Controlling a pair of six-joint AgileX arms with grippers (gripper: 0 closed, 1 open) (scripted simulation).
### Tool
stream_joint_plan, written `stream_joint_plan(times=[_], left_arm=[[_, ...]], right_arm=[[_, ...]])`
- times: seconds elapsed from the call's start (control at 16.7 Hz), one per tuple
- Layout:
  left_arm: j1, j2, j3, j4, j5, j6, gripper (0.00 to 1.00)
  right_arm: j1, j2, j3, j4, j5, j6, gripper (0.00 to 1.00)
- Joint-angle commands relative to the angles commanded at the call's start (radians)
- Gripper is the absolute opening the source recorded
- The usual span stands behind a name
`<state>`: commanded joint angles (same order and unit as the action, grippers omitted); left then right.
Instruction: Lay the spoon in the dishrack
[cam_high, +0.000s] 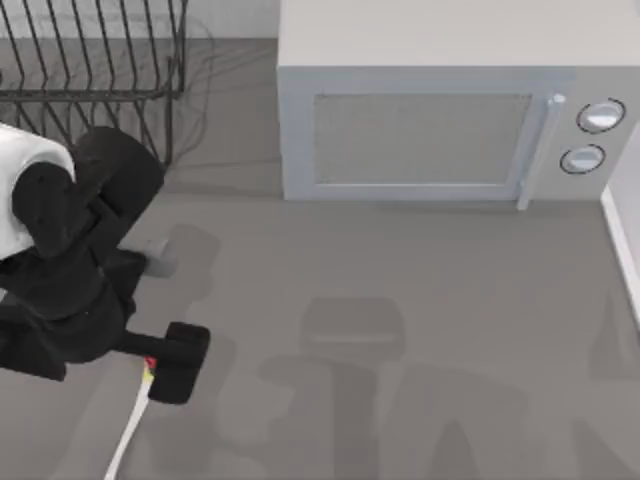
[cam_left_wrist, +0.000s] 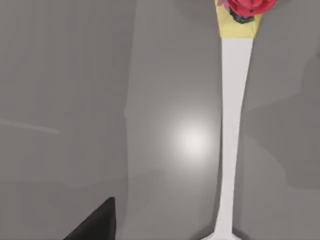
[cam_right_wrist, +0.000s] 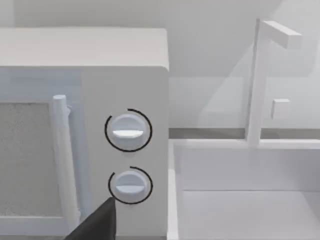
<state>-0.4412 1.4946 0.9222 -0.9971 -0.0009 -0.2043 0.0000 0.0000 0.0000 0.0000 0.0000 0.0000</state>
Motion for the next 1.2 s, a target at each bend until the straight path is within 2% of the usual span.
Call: stream_joint_plan(times=[0.48, 0.84, 1.2], left_arm=[[0.000, 0.177, -0.190, 0.378, 0.000, 0.004, 1.00], [0.000, 0.198, -0.211, 0.414, 0.000, 0.004, 1.00], [0.000, 0.198, -0.211, 0.414, 0.000, 0.004, 0.55]], right_arm=[[0.000, 0.000, 0.000, 0.000, 0.000, 0.000, 1.00], [0.000, 0.000, 0.000, 0.000, 0.000, 0.000, 1.00], [0.000, 0.000, 0.000, 0.000, 0.000, 0.000, 1.00]])
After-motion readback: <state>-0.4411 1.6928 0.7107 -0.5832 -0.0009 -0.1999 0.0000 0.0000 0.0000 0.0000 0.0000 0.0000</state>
